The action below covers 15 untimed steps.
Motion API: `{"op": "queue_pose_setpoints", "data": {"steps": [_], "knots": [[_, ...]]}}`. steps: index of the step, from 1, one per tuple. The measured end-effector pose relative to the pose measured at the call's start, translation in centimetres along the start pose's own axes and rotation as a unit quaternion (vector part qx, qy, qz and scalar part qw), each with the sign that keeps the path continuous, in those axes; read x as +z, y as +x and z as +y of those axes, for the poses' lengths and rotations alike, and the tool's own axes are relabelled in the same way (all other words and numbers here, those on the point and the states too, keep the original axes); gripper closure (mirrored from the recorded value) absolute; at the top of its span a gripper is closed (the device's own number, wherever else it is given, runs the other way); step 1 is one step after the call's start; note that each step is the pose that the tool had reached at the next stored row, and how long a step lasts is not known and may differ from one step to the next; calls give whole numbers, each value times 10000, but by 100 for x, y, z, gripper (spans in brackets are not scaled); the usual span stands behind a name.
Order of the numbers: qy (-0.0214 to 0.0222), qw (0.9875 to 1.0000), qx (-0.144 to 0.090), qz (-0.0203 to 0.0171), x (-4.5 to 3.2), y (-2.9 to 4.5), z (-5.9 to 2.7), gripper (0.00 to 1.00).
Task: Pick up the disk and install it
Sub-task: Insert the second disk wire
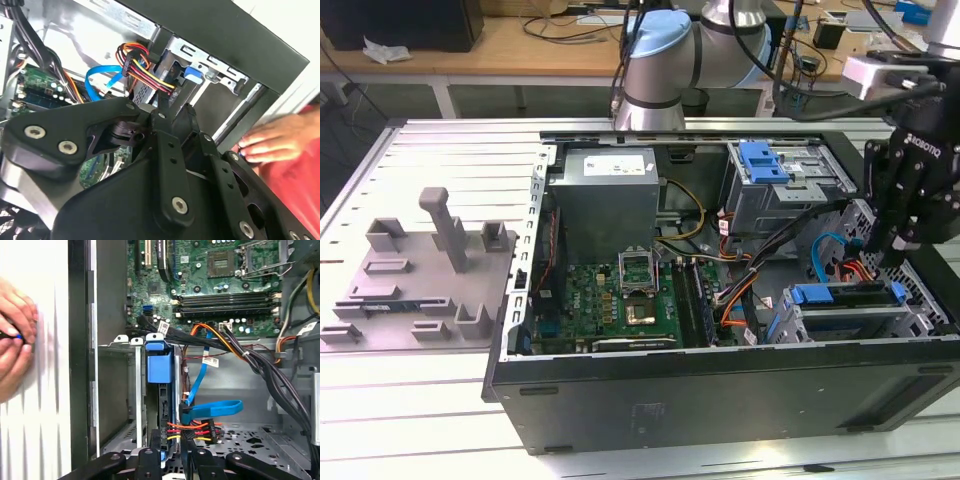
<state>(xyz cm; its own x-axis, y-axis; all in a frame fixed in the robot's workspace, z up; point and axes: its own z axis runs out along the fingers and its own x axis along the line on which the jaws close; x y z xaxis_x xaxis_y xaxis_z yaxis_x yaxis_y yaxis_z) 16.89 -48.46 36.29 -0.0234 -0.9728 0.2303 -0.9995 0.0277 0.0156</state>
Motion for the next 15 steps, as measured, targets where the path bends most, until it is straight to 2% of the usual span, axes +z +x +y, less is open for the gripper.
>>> {"op": "queue_pose_setpoints", "data": {"steps": [1, 2, 5, 6, 8, 9, 13, 15], "knots": [[-1, 10000, 1, 93, -10, -42, 0, 70], [-1, 9999, 2, 160, -20, -74, 0, 70], [4, 9992, 8, 396, -69, -287, 7, 70], [6, 9990, 9, 456, -74, -313, 8, 70], [6, 9987, 12, 506, -76, -322, 20, 70], [6, 9987, 13, 514, -77, -323, 29, 70], [3, 9986, 26, 521, -73, -320, 176, 70], [-5, 9986, 54, 521, -73, -319, 189, 70]]}}
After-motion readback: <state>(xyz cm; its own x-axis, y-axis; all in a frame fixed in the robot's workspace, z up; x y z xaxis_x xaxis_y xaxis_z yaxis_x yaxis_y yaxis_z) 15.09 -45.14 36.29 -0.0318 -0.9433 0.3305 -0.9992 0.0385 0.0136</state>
